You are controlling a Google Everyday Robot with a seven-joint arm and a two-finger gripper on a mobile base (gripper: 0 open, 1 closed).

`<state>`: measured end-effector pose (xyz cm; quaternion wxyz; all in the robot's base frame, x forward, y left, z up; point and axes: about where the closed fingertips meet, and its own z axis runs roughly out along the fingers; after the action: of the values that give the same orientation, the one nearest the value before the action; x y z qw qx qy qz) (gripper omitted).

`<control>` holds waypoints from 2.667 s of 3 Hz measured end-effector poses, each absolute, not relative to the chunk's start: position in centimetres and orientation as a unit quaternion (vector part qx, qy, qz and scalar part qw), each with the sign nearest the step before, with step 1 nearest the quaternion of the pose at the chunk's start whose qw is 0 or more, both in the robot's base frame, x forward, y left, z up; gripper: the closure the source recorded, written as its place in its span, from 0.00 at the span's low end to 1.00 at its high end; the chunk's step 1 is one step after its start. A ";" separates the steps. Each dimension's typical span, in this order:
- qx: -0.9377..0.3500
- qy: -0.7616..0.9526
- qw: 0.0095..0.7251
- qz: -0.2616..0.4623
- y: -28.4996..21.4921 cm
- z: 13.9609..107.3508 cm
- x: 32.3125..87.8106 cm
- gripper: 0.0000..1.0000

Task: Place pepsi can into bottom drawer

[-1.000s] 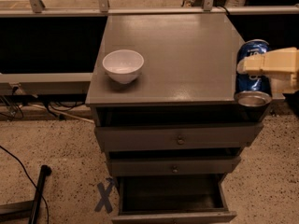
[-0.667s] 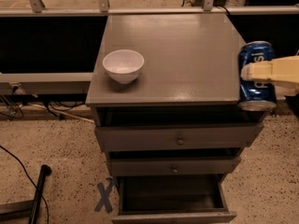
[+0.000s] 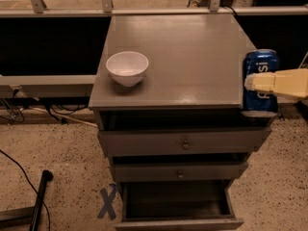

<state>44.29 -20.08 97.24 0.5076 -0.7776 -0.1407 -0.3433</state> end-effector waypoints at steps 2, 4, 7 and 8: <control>-0.713 -0.237 0.469 -0.463 -20.5 93.1 44.5 1.00; -0.683 -0.319 0.432 -0.495 -20.4 92.2 44.1 1.00; -0.591 -0.480 0.415 -0.498 -20.2 87.8 40.5 1.00; -0.583 -0.496 0.413 -0.494 -20.0 87.4 40.0 1.00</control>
Offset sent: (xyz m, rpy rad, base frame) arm -0.0034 -0.0100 -0.0646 -0.1518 -0.7353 0.0829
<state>40.03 -19.97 87.35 0.4131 -0.5827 -0.4956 -0.4942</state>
